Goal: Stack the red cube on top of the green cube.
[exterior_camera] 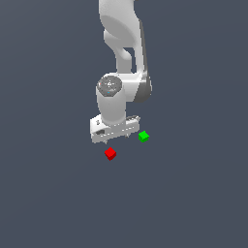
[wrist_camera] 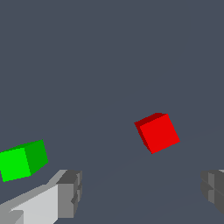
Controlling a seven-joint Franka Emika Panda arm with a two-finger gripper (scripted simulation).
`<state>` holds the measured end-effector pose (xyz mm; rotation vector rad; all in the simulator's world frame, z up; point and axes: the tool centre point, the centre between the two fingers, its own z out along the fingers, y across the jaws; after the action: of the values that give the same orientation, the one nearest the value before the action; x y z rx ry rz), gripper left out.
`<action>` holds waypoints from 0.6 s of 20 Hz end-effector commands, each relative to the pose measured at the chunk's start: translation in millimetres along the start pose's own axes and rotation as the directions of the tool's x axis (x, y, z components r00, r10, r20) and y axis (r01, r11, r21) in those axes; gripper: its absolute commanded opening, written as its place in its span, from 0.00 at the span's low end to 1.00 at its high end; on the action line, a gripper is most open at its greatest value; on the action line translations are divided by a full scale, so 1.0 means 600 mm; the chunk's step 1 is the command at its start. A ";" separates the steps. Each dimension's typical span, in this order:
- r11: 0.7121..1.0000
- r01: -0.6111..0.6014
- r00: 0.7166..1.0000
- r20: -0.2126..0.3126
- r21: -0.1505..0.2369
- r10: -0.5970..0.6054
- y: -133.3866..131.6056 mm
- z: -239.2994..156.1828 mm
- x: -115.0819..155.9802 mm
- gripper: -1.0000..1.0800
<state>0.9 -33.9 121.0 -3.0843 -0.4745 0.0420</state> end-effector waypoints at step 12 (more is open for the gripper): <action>0.948 0.316 0.949 -0.010 -0.023 -0.316 0.053 0.062 0.016 0.96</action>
<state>16.2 -58.6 86.4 -2.9963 -0.9194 0.0149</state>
